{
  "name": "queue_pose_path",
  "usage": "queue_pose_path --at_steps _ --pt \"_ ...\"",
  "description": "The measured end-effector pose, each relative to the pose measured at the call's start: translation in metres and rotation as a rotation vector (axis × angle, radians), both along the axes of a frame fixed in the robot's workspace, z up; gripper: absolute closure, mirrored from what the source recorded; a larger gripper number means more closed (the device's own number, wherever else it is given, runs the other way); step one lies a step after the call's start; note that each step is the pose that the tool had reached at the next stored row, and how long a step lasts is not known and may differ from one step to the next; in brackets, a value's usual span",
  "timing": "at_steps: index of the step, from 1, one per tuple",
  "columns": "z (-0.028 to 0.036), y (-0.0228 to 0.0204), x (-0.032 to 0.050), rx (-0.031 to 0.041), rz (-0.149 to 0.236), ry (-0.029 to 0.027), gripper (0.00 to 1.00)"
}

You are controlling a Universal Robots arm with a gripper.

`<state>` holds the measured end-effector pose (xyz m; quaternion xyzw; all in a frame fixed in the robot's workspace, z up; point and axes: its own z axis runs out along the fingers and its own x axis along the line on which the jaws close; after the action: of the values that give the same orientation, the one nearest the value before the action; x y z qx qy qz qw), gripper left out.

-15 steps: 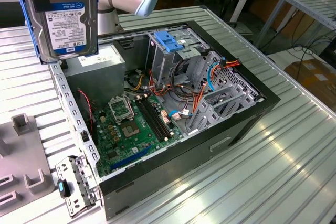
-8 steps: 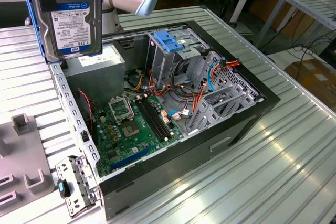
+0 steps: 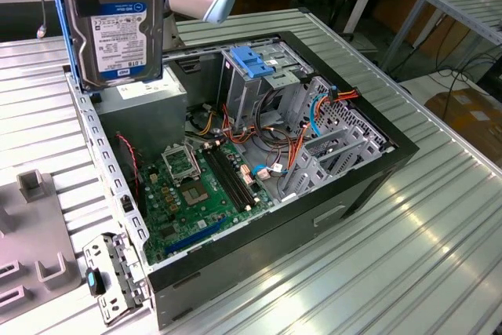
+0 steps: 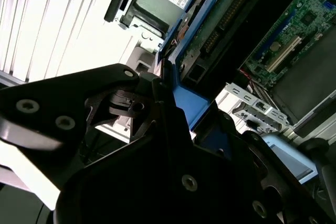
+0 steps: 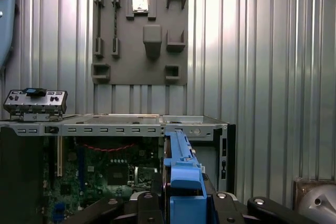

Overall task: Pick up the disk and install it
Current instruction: 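Pick up the disk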

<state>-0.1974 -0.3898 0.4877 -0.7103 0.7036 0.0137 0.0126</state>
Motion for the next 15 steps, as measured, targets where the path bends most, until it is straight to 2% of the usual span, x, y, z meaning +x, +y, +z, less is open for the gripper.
queue_pose_path --at_steps 2,5,15 --pt "0.0000 -0.0002 0.0034 0.0000 0.000 0.0000 0.63" --pt "-0.0001 -0.0010 0.0176 0.0000 0.000 0.0000 0.63" --pt "-0.0002 -0.0041 0.0307 -0.0001 -0.001 0.0000 0.63"
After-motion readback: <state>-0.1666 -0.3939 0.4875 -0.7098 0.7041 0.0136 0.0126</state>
